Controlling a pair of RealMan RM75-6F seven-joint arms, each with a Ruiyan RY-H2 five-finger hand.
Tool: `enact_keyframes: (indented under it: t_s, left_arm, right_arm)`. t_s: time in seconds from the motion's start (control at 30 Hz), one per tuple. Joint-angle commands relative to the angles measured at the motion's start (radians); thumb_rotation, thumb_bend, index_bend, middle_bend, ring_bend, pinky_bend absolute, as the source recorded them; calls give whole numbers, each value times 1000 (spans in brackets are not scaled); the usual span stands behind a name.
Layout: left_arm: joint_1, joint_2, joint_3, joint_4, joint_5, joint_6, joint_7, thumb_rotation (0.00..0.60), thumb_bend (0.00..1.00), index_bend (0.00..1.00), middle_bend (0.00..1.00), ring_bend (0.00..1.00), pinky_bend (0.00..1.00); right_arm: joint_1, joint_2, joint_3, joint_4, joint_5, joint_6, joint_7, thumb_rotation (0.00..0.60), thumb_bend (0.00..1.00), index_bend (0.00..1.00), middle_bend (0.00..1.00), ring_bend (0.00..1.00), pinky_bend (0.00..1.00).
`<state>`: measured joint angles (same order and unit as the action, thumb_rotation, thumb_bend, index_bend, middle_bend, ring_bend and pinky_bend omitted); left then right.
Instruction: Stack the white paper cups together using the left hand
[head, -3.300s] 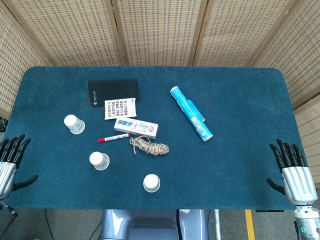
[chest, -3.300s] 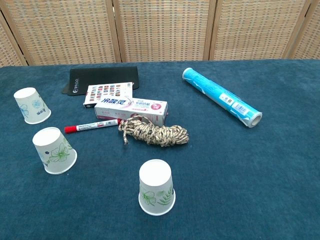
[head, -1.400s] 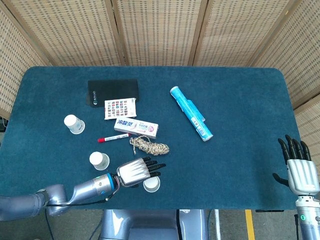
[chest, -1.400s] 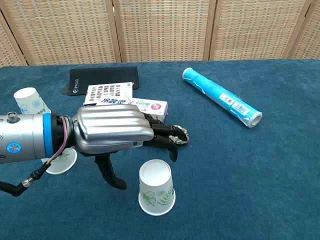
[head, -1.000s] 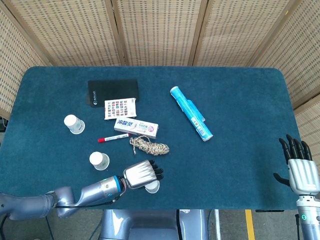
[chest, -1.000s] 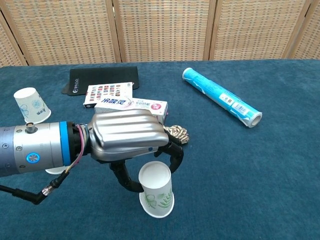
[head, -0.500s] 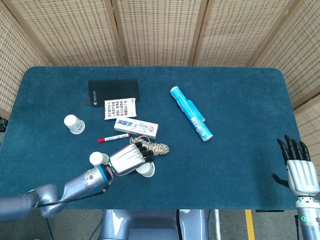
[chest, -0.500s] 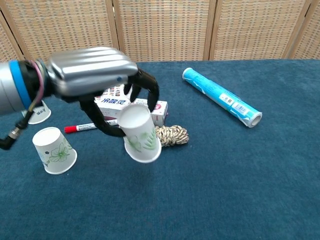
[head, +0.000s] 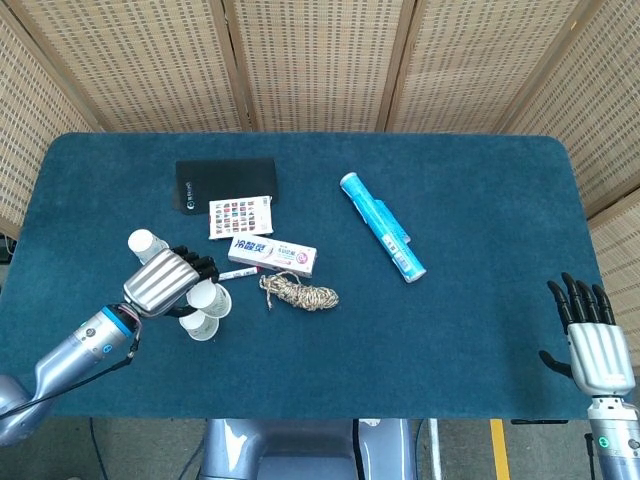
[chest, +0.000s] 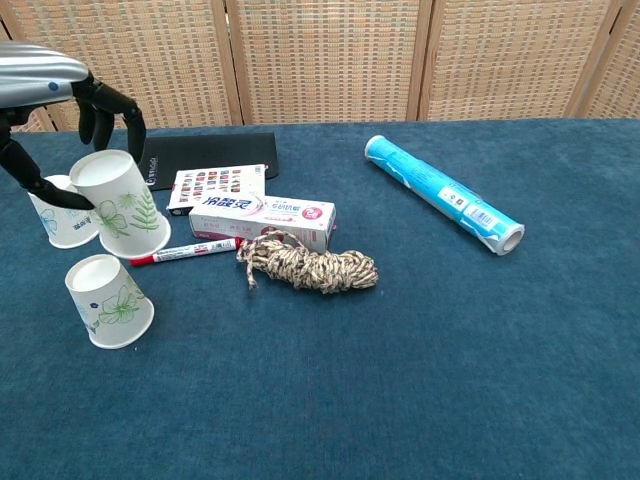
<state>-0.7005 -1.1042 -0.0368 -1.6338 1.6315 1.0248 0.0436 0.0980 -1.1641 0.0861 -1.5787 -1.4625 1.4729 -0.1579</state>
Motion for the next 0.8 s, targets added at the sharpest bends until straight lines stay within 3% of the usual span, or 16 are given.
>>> enact_keyframes:
  t_s: [0.03, 0.8]
  left_arm:
    - [7, -16, 17, 28, 16, 10, -49, 600, 271, 573, 404, 463, 439]
    - [9, 6, 56, 53, 24, -25, -117, 600, 264, 569, 404, 463, 439]
  right_arm:
    - [-1, 2, 0, -3, 2, -1, 1, 600, 0, 10, 0, 0, 0]
    - [-6, 14, 3, -13, 4, 6, 15, 600, 0, 10, 0, 0, 0]
